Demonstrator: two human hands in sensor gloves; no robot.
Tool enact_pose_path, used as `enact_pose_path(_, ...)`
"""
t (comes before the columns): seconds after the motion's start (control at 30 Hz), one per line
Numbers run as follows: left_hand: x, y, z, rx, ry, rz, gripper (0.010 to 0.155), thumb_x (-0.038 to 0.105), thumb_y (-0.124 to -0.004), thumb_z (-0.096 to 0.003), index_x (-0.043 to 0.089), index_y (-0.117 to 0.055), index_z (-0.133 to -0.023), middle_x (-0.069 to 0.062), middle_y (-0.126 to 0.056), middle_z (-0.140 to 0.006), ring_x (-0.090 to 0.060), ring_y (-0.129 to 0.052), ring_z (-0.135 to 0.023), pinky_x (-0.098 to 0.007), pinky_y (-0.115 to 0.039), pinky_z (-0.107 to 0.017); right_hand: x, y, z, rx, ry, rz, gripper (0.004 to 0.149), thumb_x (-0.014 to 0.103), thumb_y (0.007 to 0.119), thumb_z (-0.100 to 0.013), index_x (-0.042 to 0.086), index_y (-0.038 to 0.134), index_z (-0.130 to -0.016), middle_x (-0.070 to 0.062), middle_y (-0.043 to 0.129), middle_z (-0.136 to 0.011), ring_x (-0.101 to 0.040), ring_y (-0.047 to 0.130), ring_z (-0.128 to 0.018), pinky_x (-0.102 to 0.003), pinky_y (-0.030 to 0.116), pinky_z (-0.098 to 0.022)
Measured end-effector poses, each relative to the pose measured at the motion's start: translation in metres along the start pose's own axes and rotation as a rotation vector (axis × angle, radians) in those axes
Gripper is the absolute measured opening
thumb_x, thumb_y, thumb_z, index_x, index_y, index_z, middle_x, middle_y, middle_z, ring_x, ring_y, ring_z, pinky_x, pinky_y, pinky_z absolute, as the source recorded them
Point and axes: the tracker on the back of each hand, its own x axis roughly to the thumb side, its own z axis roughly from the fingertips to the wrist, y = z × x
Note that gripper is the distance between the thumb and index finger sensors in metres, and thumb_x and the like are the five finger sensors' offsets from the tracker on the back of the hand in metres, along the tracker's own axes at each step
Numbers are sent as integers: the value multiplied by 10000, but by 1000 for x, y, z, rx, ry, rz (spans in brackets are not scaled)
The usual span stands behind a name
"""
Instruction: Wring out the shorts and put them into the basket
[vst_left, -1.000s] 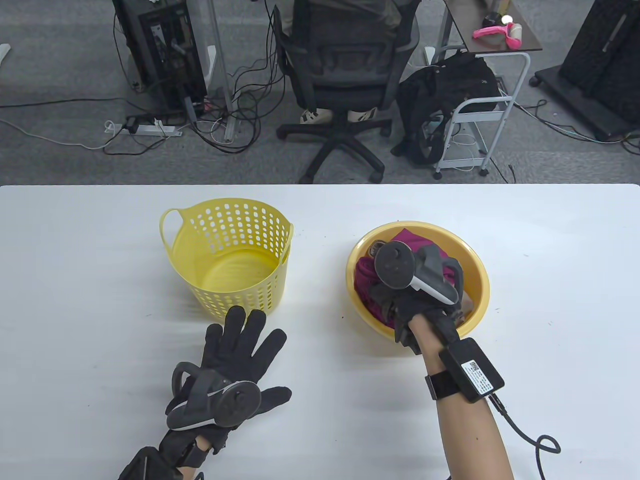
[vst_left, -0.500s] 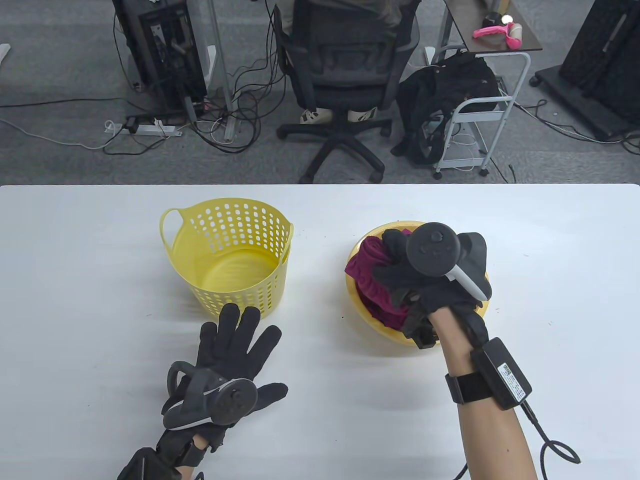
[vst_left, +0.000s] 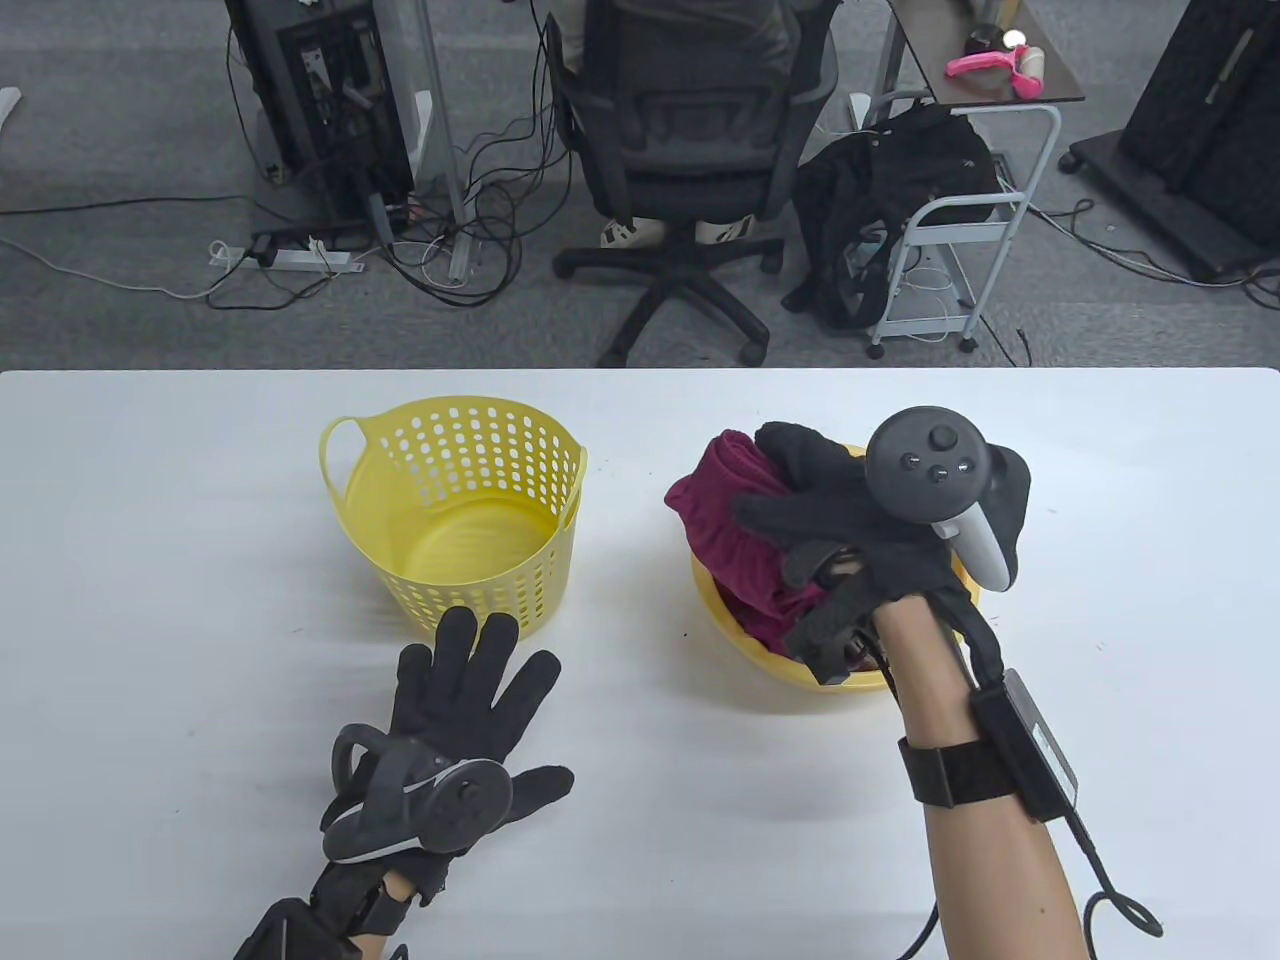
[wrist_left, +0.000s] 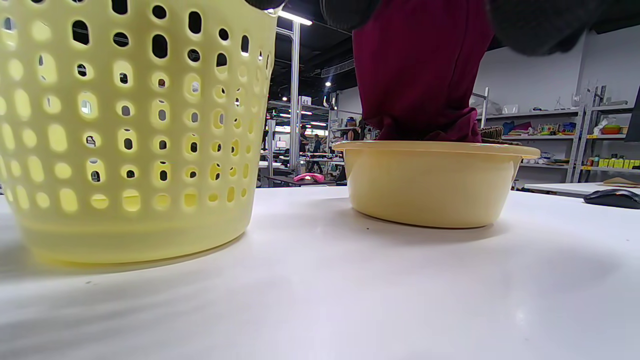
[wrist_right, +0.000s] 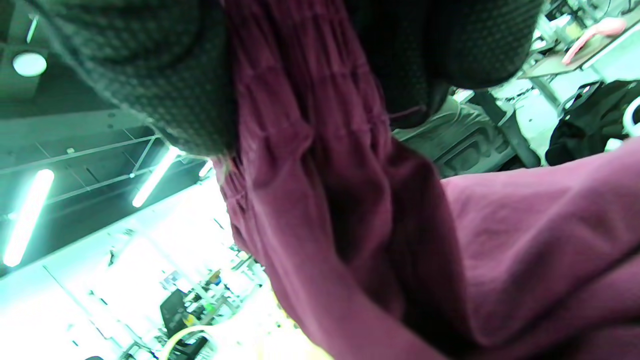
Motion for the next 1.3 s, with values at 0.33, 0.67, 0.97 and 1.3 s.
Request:
enact_pose_path(0.33, 0, 0, 0, -1, 0, 3, 927, 737, -686, -475, 224, -406, -1194, -281, -243, -1273, -657, -233, -1116, -821, -350, -662, 22, -6, -1, 12, -46, -226, 693, 450, 921, -487, 37, 663, -980, -153, 831, -842, -413, 869, -718, -530, 767, -556)
enact_pose_path(0.67, 0, 1, 1, 1, -2, 0, 925, 736, -685, -476, 225, -406, -1194, -282, -241, -1273, -658, -233, -1116, -821, -350, -662, 45, -16, 4, 21, -80, -517, 692, 453, 924, -493, 23, 673, -974, -156, 841, -834, -410, 887, -700, -522, 792, -540)
enact_pose_path(0.97, 0, 1, 1, 1, 3, 4, 929, 736, -685, -477, 226, -393, -1196, -281, -238, -1273, -658, -231, -1116, -821, -347, -663, 72, -23, 6, 27, -118, -605, 681, 459, 910, -509, 26, 669, -976, -148, 842, -833, -398, 891, -700, -509, 800, -541)
enact_pose_path(1.3, 0, 2, 0, 1, 2, -1, 926, 735, -687, -477, 223, -403, -1195, -284, -244, -1273, -657, -232, -1117, -822, -344, -662, 93, -29, 6, 45, -158, -779, 680, 463, 903, -520, 24, 661, -980, -147, 836, -838, -395, 891, -701, -508, 800, -545)
